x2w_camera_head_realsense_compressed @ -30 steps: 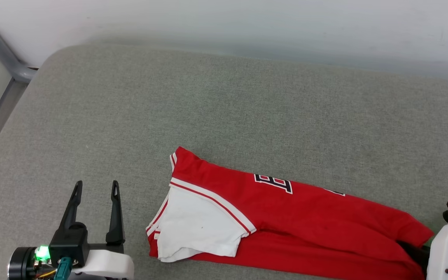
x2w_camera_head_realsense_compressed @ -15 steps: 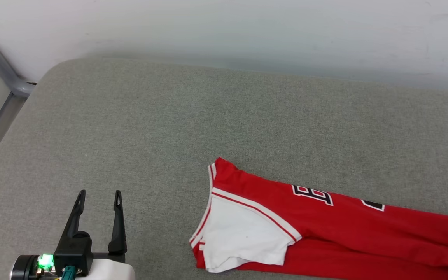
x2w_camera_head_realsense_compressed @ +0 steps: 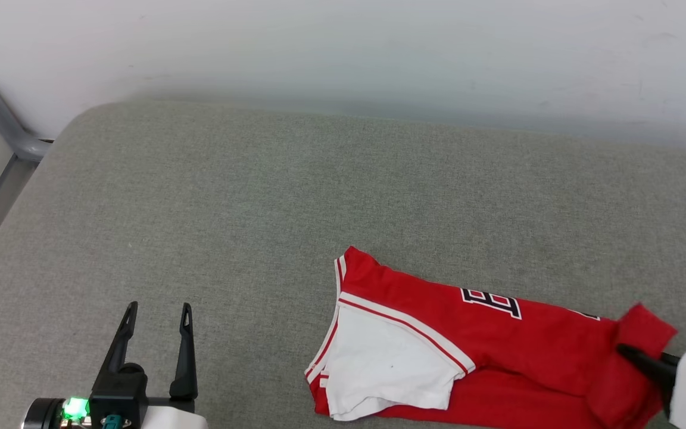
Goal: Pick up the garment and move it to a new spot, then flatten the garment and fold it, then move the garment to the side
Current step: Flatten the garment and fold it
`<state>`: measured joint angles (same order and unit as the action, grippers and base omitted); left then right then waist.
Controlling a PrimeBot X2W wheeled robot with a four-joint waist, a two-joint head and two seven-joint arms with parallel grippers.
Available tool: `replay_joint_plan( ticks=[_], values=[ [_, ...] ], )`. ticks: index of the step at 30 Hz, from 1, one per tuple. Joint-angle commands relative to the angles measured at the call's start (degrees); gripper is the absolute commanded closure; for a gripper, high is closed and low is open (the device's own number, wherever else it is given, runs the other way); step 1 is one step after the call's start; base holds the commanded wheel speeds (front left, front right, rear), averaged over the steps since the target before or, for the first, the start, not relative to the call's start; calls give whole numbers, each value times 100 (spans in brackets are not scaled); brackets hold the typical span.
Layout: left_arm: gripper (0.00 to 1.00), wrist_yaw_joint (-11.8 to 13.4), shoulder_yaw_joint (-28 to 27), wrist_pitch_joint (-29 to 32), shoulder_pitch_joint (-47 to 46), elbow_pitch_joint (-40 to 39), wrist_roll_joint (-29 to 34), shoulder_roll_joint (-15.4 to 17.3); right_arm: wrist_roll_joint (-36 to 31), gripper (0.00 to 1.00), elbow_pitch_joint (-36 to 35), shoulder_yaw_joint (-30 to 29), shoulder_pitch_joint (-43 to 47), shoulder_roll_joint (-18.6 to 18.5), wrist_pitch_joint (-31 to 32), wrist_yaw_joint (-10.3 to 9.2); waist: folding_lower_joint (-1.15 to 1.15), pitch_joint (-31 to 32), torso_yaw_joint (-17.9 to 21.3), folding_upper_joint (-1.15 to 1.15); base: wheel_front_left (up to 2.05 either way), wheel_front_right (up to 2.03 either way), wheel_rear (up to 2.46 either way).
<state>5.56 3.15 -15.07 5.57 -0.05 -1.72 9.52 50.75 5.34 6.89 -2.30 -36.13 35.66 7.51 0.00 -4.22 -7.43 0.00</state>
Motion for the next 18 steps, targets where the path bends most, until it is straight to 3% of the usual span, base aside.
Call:
replay_joint_plan(
  ticks=[1, 4, 9, 18],
  values=[
    [0, -16, -20, -12, 9, 0, 24, -20, -43, 100, -134, 72, -60, 74, 34, -5, 0, -7, -8, 0, 0, 0, 0],
    [0, -64, -21, -12, -91, -7, 37, -50, -266, 100, -748, 497, -293, 247, 219, -5, 0, -73, -59, 0, 0, 0, 0],
    [0, -102, 17, -12, -184, 16, 53, -104, -492, 100, -985, 1056, -728, 429, 344, -5, 0, -188, -143, 0, 0, 0, 0],
    [0, -201, 70, -12, -440, 74, 85, -195, -799, 100, -447, 2550, -2160, 877, 182, -5, 0, -501, -336, 0, 0, 0, 0]
  ],
)
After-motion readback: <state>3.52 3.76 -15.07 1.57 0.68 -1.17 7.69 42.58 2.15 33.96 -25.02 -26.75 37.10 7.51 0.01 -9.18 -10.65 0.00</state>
